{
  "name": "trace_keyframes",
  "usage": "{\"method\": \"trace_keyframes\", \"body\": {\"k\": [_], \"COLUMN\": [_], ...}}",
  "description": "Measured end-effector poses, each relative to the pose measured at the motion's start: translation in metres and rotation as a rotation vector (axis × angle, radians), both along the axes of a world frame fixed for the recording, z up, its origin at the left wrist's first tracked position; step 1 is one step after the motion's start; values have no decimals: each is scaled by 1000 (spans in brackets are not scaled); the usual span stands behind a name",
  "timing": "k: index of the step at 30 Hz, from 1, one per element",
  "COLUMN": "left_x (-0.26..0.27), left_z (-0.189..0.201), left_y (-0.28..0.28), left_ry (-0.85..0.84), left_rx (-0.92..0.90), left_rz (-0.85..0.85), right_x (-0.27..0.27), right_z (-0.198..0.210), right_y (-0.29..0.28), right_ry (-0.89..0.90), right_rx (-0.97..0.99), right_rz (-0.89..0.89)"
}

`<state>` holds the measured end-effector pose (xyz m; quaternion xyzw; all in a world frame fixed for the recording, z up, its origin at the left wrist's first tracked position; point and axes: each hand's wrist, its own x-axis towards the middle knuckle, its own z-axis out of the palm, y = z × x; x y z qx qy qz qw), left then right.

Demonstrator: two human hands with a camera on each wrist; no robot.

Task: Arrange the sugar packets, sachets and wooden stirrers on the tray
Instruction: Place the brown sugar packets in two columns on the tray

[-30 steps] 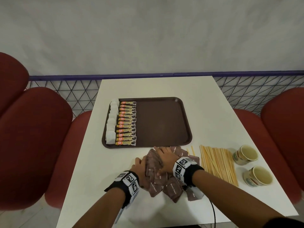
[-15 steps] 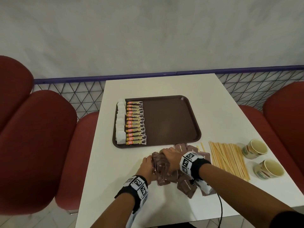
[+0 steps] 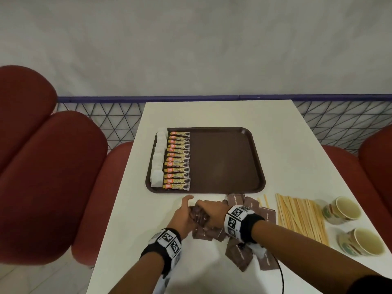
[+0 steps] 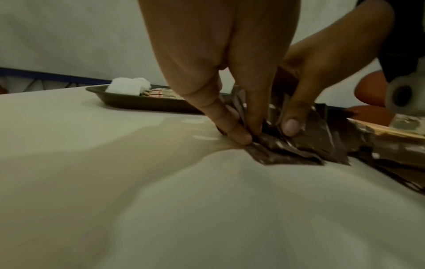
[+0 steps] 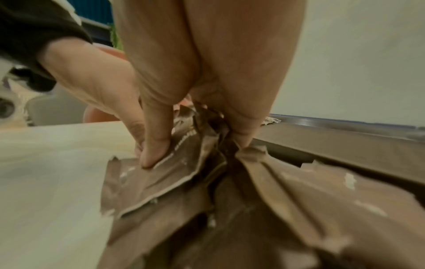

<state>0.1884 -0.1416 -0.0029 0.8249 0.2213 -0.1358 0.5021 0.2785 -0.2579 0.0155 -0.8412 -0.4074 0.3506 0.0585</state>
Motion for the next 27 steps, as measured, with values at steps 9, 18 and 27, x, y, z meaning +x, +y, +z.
{"method": "trace_keyframes", "body": {"k": [9, 18, 27], "left_x": [-11, 43, 41], "left_z": [2, 47, 51], "left_y": [24, 26, 7], "left_ry": [-87, -147, 141], "left_rx": [8, -359, -884], "left_rz": [107, 334, 260], "right_x": [26, 45, 48], "right_z": [12, 53, 42], "right_y": [-25, -8, -5], "right_ry": [241, 432, 441], "right_rx": [250, 290, 405], "right_rz": [-278, -220, -302]}}
